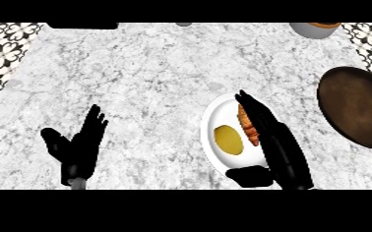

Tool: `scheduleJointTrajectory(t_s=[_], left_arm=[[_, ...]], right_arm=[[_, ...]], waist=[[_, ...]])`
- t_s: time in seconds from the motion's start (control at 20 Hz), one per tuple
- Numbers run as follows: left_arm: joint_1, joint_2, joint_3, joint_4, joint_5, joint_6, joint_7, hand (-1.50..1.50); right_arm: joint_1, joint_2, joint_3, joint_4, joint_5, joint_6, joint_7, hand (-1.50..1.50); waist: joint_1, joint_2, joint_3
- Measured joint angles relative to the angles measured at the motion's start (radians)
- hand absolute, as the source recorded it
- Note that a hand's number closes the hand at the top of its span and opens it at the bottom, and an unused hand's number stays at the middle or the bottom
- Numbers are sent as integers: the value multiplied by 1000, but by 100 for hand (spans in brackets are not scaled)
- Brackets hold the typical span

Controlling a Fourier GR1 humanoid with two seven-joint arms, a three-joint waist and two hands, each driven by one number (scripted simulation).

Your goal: Pick the lemon from the plate and place it in the pan

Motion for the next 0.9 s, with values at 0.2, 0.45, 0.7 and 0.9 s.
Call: scheduleJointTrajectory(t_s=[0.2, 0.45, 0.7, 0.9], left_arm=[[-6, -5, -3, 18, -5, -12, -14, 0], [-4, -8, 8, 18, -6, -18, -13, 0], [9, -19, 20, 5, -15, -21, -1, 0], [-11, -23, 32, 30, -21, -25, -3, 0]], right_arm=[[-114, -30, 35, 72, 35, 195, 154, -150], [-285, 16, 36, 199, 34, 385, 266, -150], [-387, 69, 14, 305, 51, 499, 295, -150], [-404, 91, 14, 371, 18, 618, 325, -150]], waist=[[8, 2, -1], [5, 1, 1], [-4, 0, 2], [-8, 0, 2]])
